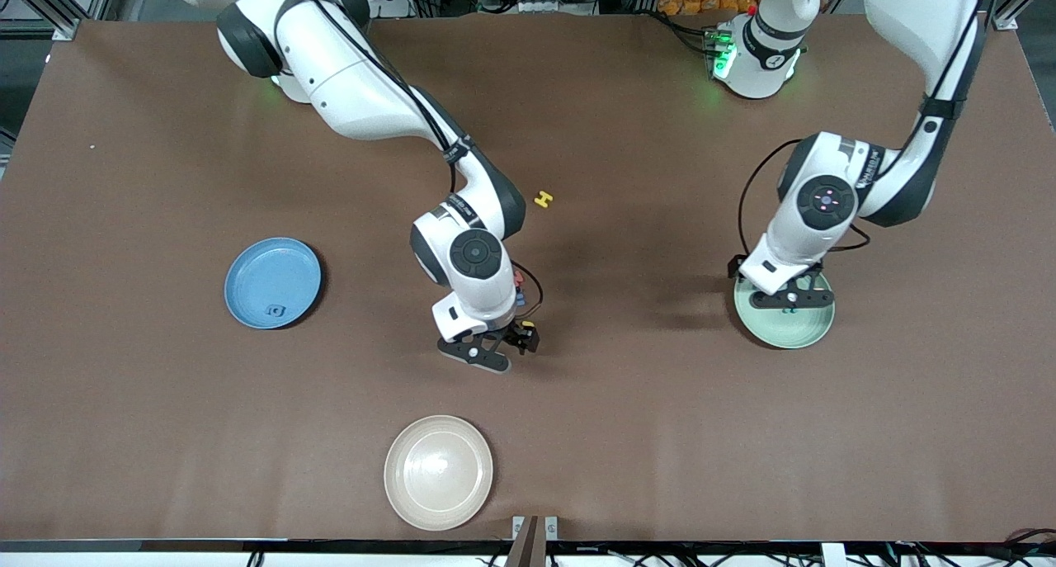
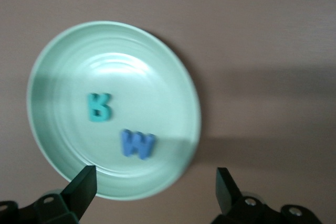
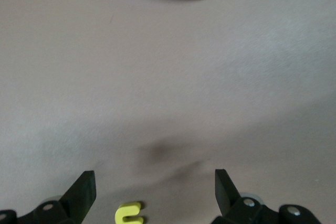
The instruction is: Sort upper and lower case letters into plates
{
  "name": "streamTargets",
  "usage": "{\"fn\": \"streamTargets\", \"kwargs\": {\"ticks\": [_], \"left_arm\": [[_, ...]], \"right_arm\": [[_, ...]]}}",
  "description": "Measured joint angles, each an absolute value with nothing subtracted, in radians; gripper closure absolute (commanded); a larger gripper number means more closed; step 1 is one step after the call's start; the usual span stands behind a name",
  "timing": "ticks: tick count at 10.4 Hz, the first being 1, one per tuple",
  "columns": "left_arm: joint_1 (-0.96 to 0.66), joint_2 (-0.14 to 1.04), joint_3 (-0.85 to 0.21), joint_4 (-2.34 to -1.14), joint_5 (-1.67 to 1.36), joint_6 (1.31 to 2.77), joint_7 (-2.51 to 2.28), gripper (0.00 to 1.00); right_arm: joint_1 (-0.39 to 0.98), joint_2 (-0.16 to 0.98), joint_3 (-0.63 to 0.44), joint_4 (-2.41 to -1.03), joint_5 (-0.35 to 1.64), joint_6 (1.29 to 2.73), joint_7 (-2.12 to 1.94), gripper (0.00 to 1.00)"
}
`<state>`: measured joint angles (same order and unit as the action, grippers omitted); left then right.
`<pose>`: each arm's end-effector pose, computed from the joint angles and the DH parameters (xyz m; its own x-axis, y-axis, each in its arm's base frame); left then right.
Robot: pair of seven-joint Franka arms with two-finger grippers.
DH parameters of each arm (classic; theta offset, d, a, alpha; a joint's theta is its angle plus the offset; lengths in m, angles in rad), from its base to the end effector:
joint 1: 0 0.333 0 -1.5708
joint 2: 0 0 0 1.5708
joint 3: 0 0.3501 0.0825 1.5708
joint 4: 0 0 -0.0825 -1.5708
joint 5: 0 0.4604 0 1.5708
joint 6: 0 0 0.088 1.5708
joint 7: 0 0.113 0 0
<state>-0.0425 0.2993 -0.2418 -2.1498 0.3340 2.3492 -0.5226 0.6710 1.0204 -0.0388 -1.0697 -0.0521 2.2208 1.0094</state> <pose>0.5941 -0.1684 0.2259 0.9999 0.0013 -0.0147 -0.0013 -0.9846 -0.1748 0.7076 0.5303 0.1888 0.9367 -0.3233 0.1348 -0.3168 -0.9461 -0.0674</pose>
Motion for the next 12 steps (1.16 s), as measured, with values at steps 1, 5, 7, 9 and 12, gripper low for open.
{"fn": "streamTargets", "kwargs": {"ticks": [1, 5, 7, 9, 12], "left_arm": [[-0.085, 0.297, -0.251, -2.150, 0.329, 2.348, -0.609, 0.00], [-0.238, 0.289, -0.264, -2.139, 0.173, 2.347, -0.819, 0.00], [-0.306, 0.290, -0.265, -2.135, 0.160, 2.349, -0.954, 0.00], [-0.359, 0.298, -0.270, -2.134, 0.153, 2.365, -1.074, 0.00], [-0.392, 0.351, -0.306, -2.133, 0.144, 2.446, -1.209, 0.00]], "right_arm": [[0.688, 1.027, -0.039, -1.060, -0.054, 2.221, 1.017, 0.00], [0.730, 1.031, -0.043, -1.054, -0.058, 2.218, 1.065, 0.00], [0.735, 1.043, -0.053, -1.054, -0.060, 2.218, 1.069, 0.00], [0.738, 1.056, -0.056, -1.054, -0.066, 2.221, 1.069, 0.00], [0.747, 1.058, -0.058, -1.052, -0.070, 2.228, 1.078, 0.00]]}}
